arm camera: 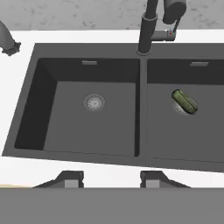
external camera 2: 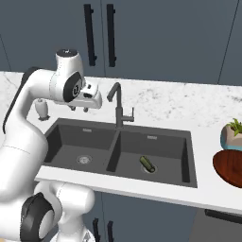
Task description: Pick the cucumber from the sink and place it in the bowl. Then pick the bowl and place it in the microwave. Then close the microwave door and press the start button.
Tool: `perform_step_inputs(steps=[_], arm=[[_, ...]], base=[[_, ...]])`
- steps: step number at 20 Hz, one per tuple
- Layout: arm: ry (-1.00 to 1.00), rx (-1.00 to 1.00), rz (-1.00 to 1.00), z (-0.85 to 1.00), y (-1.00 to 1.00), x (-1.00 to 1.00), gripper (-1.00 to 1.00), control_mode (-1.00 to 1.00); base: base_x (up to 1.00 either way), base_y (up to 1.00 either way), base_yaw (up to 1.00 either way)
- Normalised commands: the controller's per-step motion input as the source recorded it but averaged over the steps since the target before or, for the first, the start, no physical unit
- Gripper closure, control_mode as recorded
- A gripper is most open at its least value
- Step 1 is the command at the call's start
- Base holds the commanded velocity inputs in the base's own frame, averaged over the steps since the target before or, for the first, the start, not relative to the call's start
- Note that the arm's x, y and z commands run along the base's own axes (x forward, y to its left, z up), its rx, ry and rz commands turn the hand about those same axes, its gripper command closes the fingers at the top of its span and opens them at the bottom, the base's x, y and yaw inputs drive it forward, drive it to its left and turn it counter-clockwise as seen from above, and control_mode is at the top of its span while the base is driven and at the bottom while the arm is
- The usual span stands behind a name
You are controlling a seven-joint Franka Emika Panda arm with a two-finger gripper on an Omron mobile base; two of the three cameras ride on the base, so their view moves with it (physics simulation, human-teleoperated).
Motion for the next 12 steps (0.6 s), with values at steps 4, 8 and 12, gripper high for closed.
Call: perform_step_inputs(steps=[4, 8, 12], arm=[[-0.01, 0.01, 0.02, -0.08, -0.2, 0.13, -1.0, -1.0], [-0.07, 0.05, 0.06, 0.0, -0.93, 0.0, -1.0, -1.0], [-0.11, 0.0, 0.06, -0.34, -0.96, 0.0, -1.0, -1.0]], base=[[0.0, 0.0, 0.0], [0.0, 0.0, 0.0], [0.0, 0.0, 0.0]])
